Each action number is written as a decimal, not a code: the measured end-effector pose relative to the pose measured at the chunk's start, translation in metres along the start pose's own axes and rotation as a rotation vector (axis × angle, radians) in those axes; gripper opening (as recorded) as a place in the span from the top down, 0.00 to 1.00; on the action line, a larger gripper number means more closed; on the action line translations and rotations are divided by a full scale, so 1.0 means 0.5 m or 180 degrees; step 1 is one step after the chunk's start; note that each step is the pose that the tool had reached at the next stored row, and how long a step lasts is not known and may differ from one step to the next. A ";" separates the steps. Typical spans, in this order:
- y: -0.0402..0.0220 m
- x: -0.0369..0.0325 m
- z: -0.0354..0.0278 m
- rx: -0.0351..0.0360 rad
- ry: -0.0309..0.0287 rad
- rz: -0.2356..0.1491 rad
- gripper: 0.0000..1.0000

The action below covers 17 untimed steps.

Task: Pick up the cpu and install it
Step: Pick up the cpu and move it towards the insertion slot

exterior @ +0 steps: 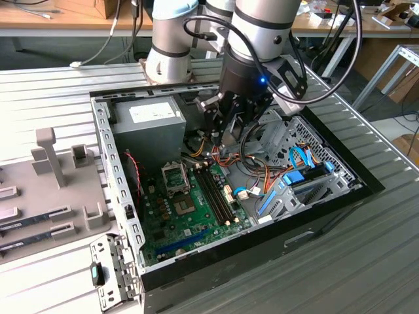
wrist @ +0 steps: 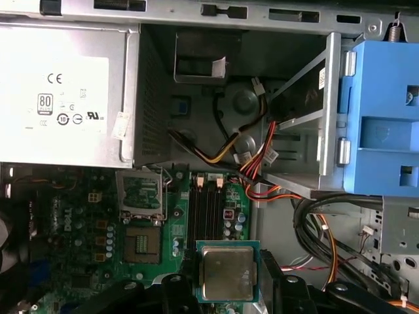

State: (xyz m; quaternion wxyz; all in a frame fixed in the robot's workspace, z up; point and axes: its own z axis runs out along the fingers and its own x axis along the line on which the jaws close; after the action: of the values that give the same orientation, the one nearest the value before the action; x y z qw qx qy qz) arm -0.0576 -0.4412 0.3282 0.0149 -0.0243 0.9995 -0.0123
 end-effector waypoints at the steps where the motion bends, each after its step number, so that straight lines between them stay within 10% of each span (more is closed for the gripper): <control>1: 0.000 -0.002 0.002 0.0001 0.0000 0.0000 0.53; 17: -0.001 -0.023 0.025 0.0011 0.0001 0.0000 0.53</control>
State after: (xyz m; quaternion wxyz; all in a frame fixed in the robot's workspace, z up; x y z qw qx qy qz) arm -0.0456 -0.4412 0.3162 0.0148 -0.0243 0.9995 -0.0140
